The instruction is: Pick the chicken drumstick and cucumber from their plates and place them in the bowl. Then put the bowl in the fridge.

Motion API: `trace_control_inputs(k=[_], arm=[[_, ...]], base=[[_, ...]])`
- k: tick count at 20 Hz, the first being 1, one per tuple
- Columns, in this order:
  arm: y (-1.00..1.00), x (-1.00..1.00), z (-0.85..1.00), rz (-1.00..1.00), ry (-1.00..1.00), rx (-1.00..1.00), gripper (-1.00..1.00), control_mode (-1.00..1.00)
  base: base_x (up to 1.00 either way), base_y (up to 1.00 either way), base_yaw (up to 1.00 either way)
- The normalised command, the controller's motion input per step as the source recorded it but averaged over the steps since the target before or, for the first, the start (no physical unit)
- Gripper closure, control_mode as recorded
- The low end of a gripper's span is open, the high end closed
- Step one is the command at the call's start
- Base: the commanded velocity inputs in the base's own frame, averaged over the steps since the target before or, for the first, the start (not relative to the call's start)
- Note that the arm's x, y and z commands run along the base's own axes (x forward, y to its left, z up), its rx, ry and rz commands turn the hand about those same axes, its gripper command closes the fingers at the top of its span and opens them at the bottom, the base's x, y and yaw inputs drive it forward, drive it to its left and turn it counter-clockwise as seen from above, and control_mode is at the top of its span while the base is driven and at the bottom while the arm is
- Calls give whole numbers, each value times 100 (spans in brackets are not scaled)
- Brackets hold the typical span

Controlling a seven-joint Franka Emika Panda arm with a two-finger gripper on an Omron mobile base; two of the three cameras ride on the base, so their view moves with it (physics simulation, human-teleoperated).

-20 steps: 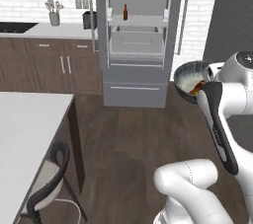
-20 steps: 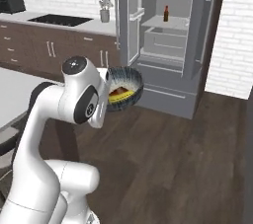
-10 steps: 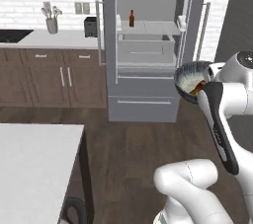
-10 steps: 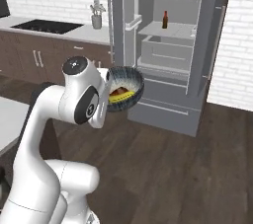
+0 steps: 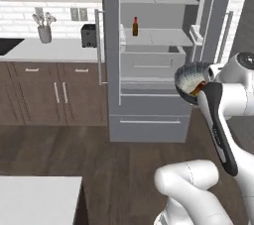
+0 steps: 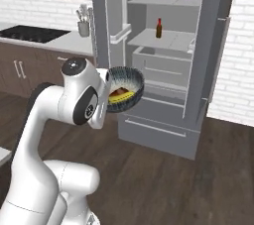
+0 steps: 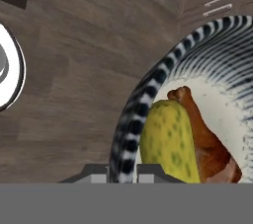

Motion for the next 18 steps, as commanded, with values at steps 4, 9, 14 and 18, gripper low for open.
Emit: trace_control_inputs(k=[4,9,14,18], arm=[[0,0,0,0,0,0,100,100],[0,0,0,0,0,0,100,100],[0,0,0,0,0,0,100,100],[0,0,0,0,0,0,100,100]], base=[[100,-2,-5],[100,-2,-9],[100,19,-11],[94,27,-19]])
